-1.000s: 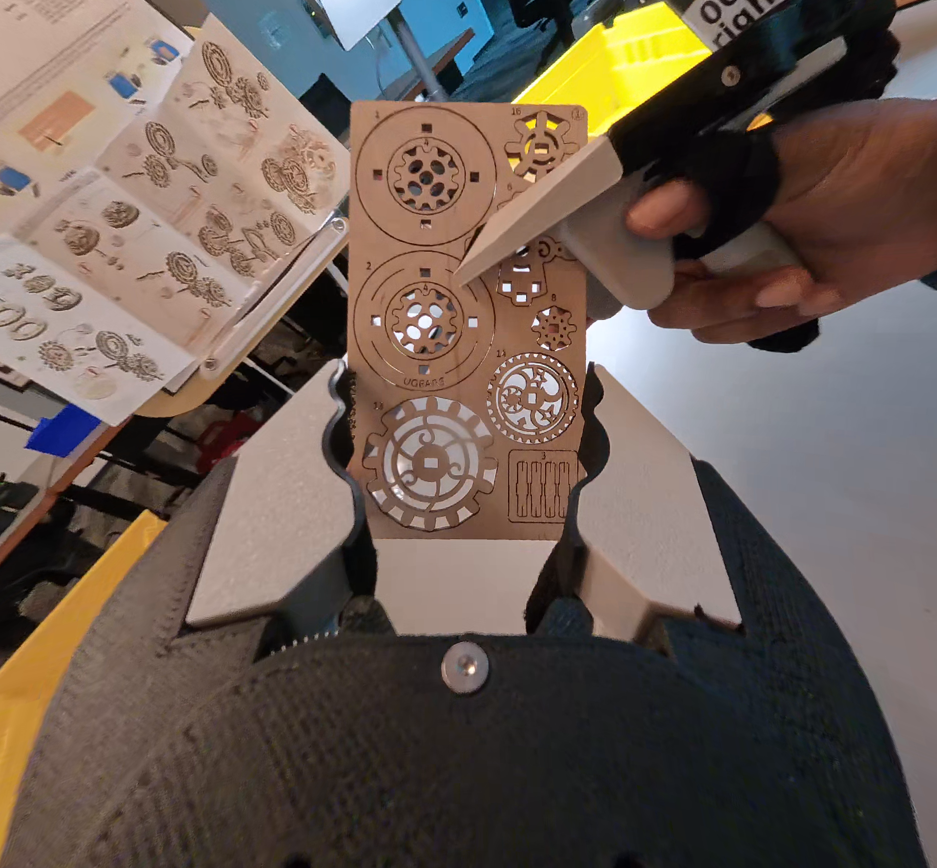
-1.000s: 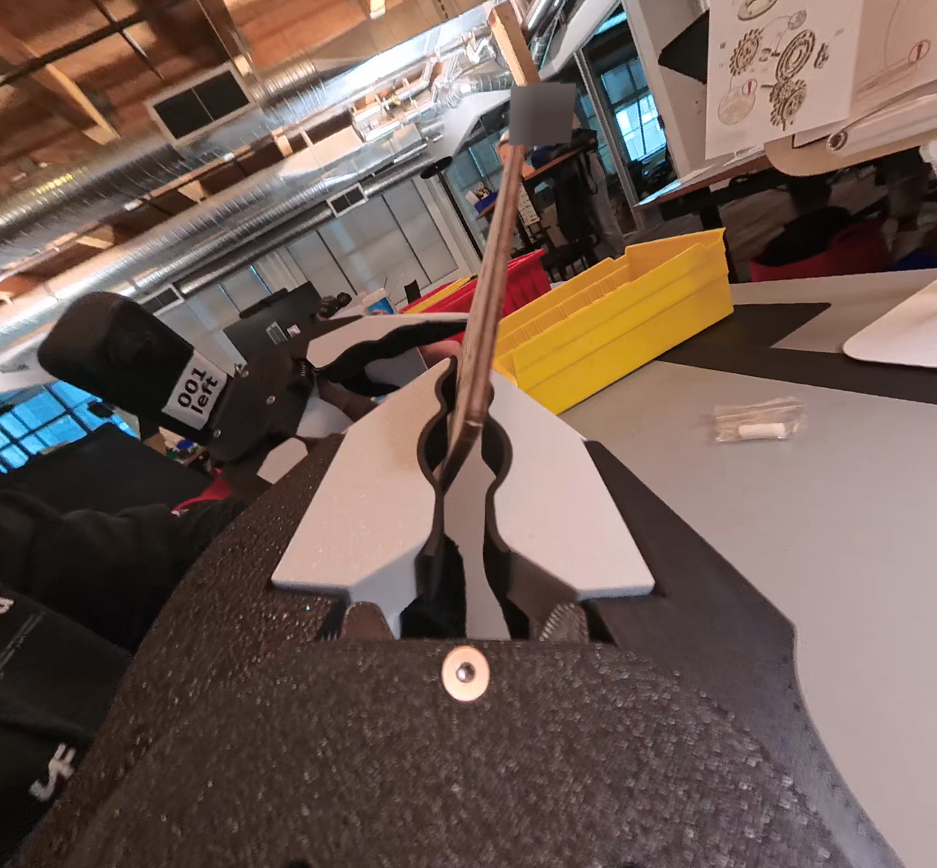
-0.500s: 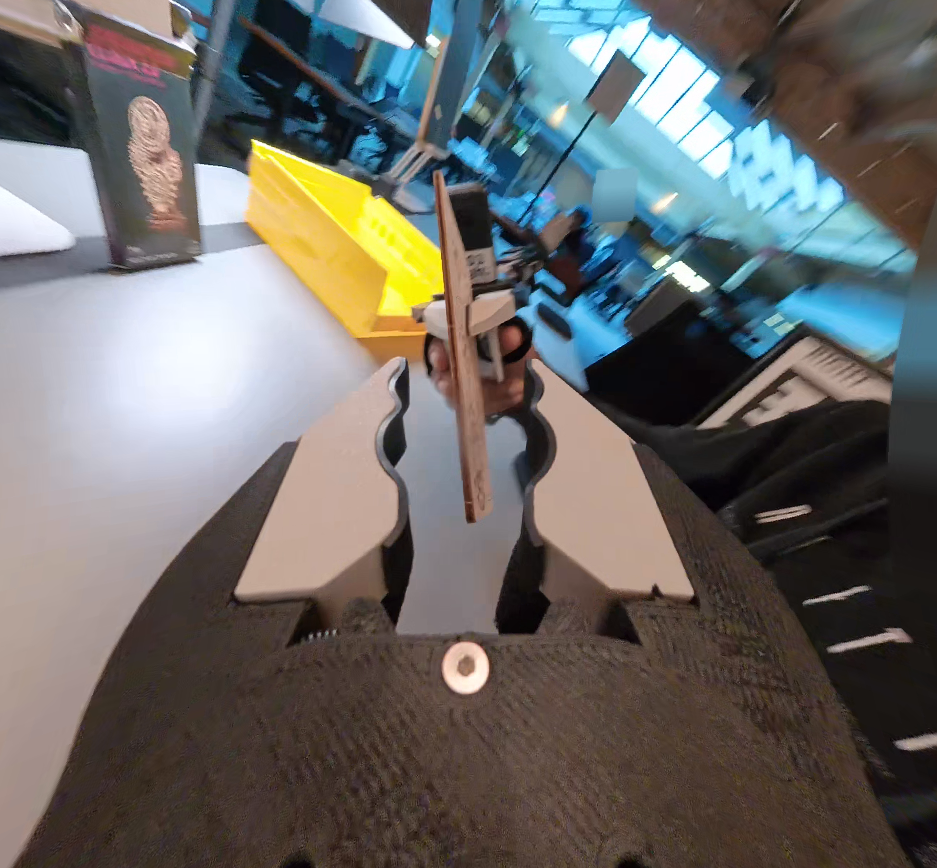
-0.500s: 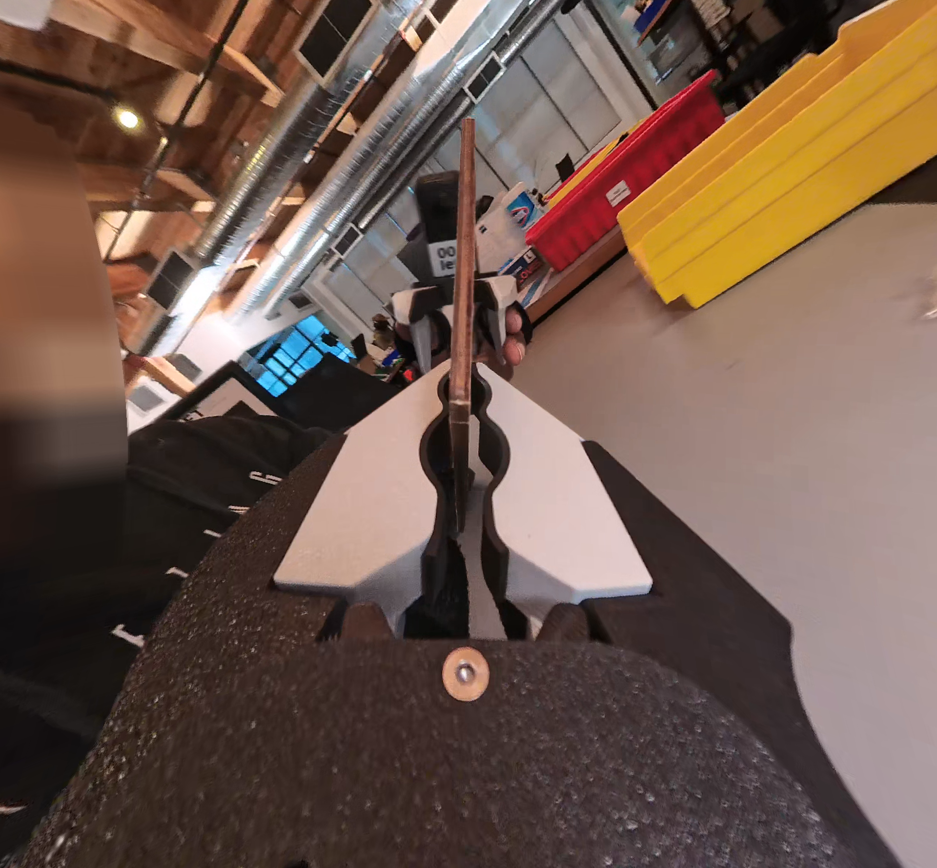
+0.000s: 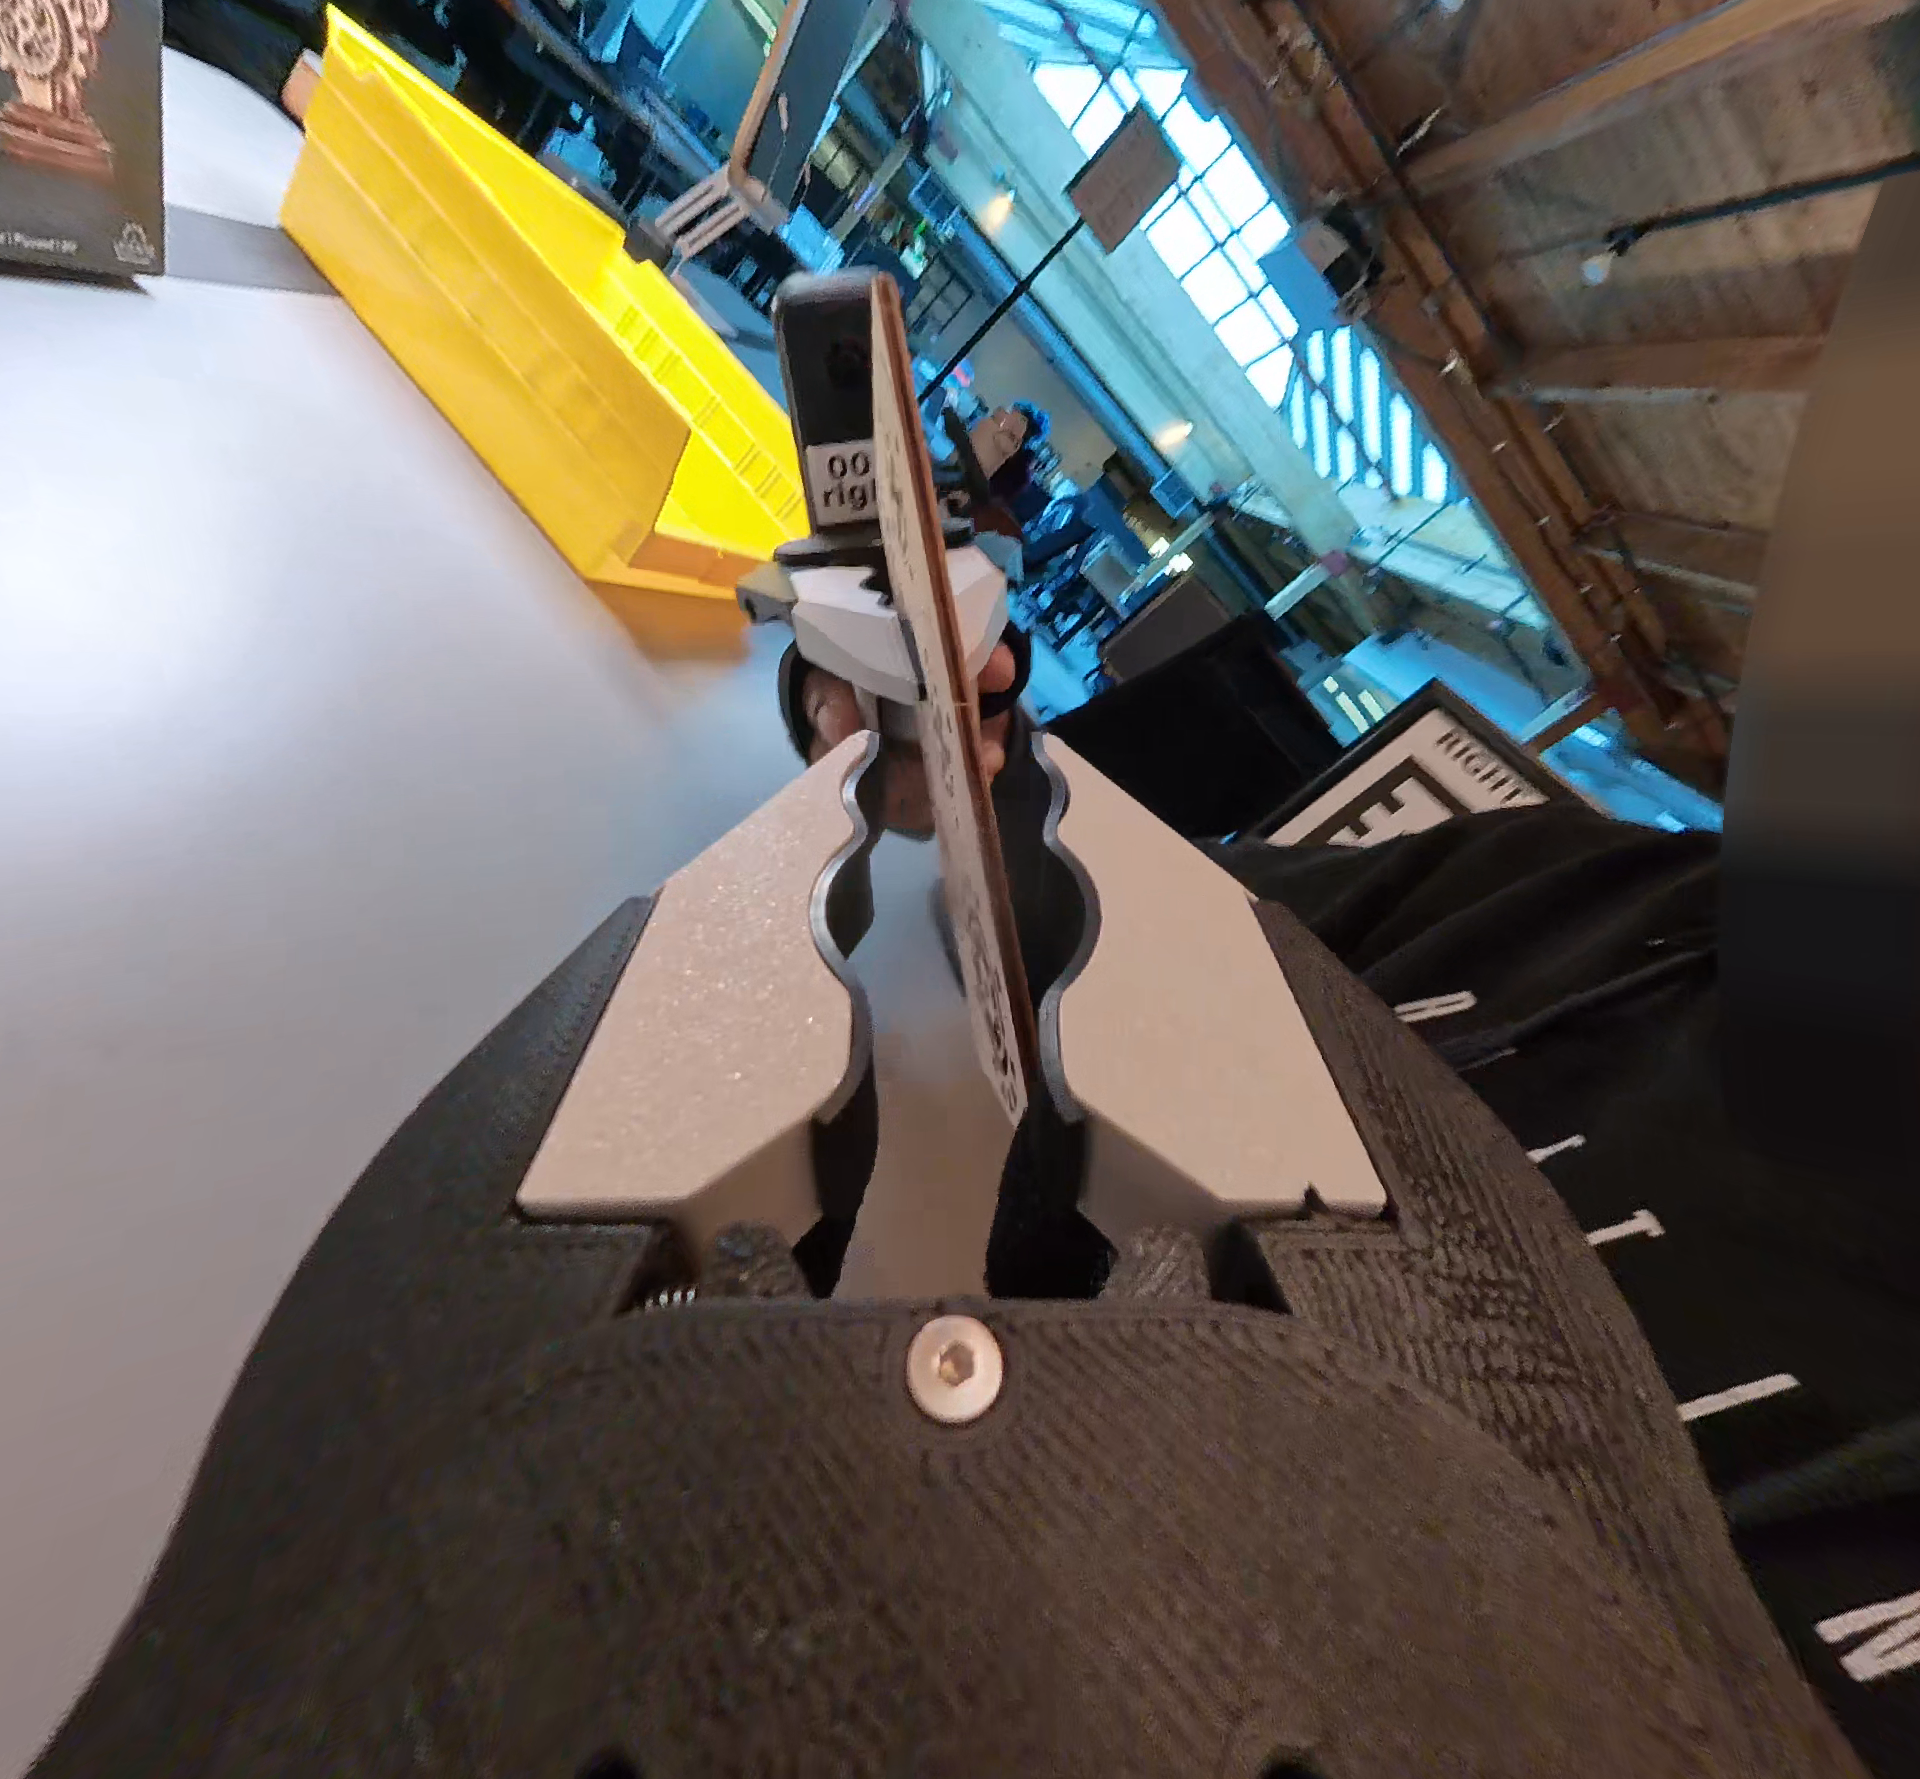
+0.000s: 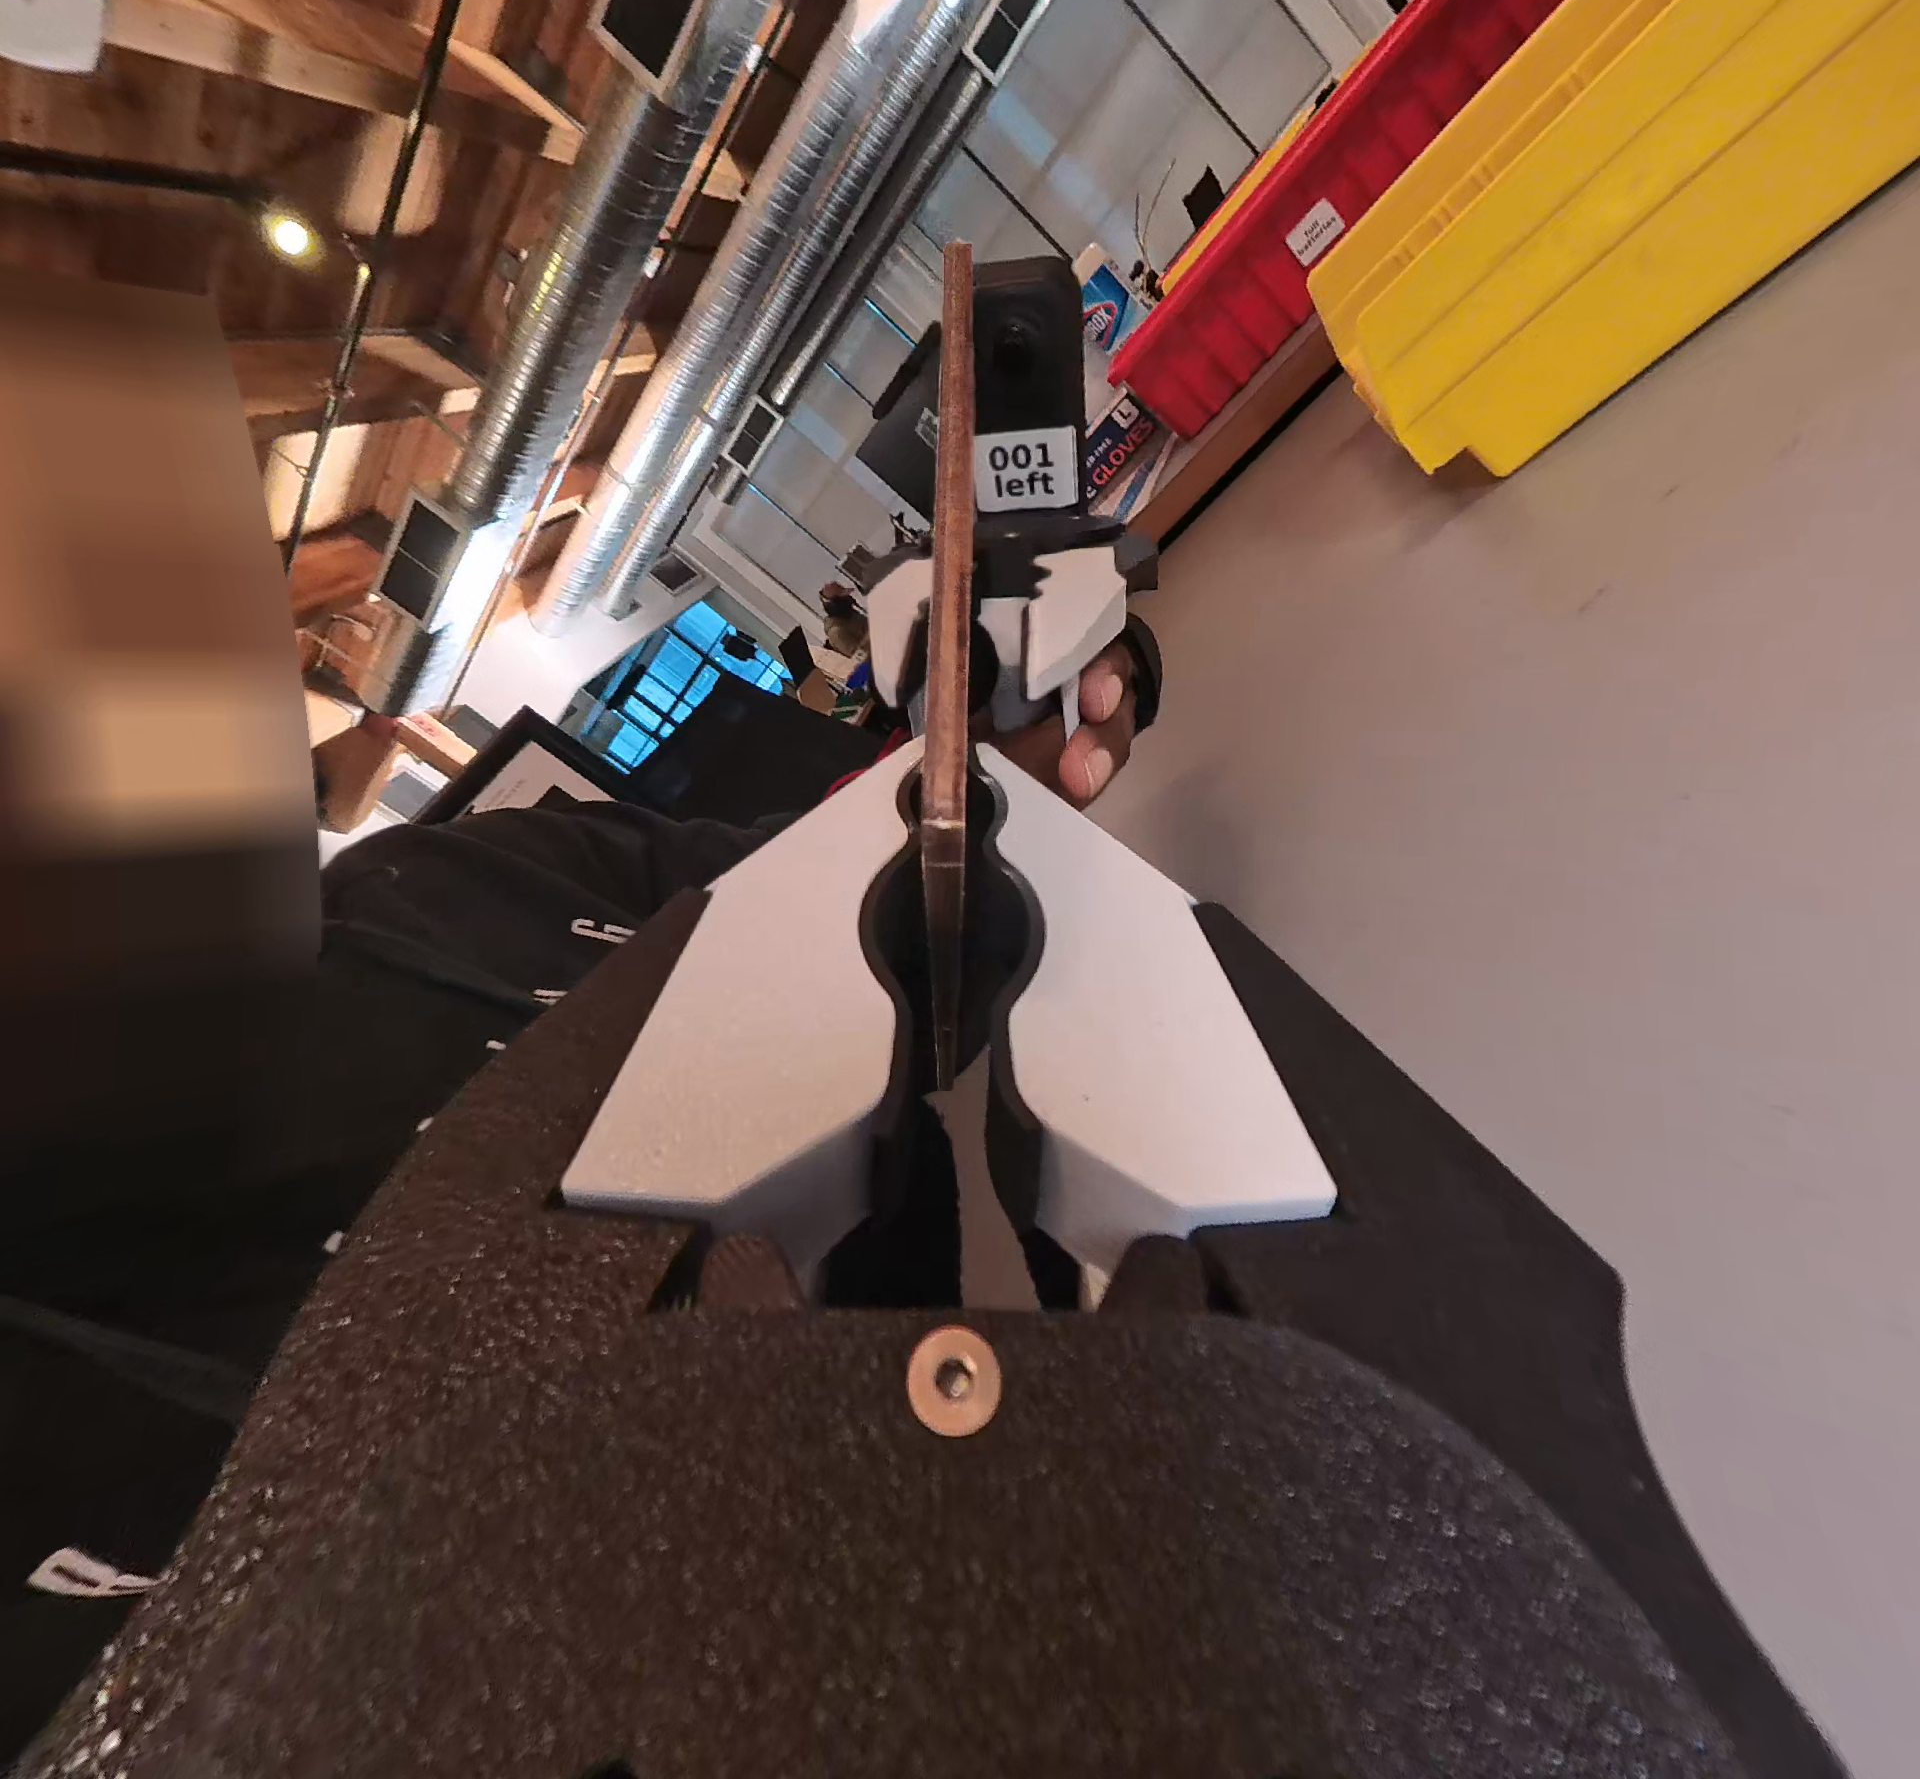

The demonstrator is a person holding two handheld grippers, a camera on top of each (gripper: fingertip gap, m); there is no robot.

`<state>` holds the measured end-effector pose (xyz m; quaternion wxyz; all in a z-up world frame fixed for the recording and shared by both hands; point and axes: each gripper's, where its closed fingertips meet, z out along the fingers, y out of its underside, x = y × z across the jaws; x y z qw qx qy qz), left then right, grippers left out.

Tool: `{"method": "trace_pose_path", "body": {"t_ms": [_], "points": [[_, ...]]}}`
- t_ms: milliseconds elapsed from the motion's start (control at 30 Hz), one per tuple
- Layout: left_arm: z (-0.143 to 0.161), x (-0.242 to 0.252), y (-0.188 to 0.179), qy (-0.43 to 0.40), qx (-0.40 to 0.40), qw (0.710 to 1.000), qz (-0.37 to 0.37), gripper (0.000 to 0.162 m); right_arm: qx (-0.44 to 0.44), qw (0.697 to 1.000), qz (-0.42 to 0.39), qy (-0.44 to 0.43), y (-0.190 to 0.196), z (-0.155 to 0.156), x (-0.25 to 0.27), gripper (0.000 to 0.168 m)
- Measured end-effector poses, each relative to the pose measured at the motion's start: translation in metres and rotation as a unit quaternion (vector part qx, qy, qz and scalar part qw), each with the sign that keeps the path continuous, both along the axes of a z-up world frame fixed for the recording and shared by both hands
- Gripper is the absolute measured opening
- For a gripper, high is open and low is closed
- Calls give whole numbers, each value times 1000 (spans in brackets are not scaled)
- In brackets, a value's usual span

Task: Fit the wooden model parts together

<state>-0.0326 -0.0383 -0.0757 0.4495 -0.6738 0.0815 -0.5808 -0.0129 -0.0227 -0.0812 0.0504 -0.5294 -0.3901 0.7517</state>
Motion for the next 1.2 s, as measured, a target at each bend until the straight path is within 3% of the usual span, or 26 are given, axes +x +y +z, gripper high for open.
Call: {"method": "trace_pose_path", "body": {"t_ms": [33,133,333,500,567,700,933,1200], "points": [[-7,3,0,19,-2,1000,-2,25,3,1000,0,-5,0,-3,-1,1],[-19,10,0,55,3,998,-10,4,17,1000,-9,-16,2,-10,-2,1],[-18,3,11,22,15,999,28,2,31,995,-73,53,24,9,2,24],[-11,-15,18,-47,24,997,58,1,113,982,-131,75,42,12,13,43],[-10,-20,21,-50,32,996,71,2,162,975,-139,64,41,5,13,39],[-10,-27,24,-74,35,993,88,1,273,946,-175,28,45,-14,6,1],[-22,-49,36,-105,-1,985,138,1,375,904,-204,14,48,-28,3,0],[-43,-65,48,-89,-47,975,199,2,353,914,-199,1,47,-39,-1,2]]}}
